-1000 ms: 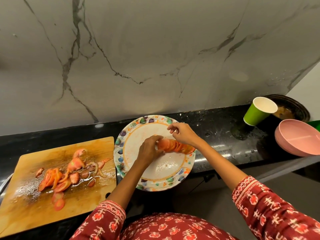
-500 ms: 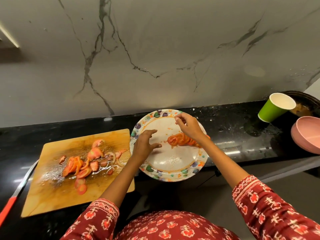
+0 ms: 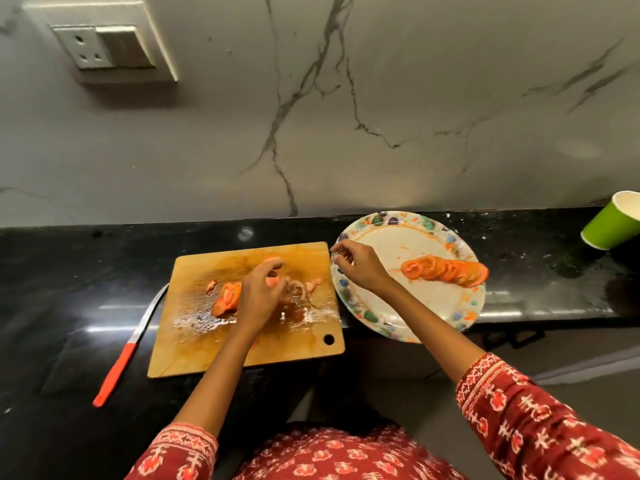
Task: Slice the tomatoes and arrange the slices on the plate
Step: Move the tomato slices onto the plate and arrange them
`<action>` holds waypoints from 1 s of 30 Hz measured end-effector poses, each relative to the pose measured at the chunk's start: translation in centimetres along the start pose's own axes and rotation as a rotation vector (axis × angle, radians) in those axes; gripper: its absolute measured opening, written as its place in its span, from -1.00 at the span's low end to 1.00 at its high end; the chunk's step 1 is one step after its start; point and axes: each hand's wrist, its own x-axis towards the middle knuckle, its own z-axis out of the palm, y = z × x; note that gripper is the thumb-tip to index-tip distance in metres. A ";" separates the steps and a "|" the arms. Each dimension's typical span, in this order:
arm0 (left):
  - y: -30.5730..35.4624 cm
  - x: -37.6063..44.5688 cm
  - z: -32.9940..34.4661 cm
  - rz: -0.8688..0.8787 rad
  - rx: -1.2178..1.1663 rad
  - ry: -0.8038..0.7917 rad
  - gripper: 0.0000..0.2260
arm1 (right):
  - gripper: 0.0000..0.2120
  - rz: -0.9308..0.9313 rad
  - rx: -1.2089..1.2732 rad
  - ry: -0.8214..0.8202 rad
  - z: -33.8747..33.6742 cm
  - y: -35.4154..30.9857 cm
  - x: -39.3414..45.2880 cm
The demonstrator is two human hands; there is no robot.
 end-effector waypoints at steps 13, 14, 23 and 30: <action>-6.8 -2.5 -8.0 -0.121 -0.048 0.144 -0.72 | -0.89 0.069 -0.385 -0.217 8.1 -5.4 0.8; -6.8 -2.5 -8.3 -0.114 -0.051 0.141 -0.73 | -0.90 0.091 -0.388 -0.243 8.2 -5.6 1.0; -5.2 -2.0 -8.8 -0.010 -0.123 -0.002 -0.70 | -0.81 0.057 -0.261 -0.401 4.4 -9.6 2.0; -1.9 -1.2 -7.3 0.118 -0.128 -0.134 -0.73 | -0.66 -0.002 -0.192 -0.532 4.6 -12.6 1.4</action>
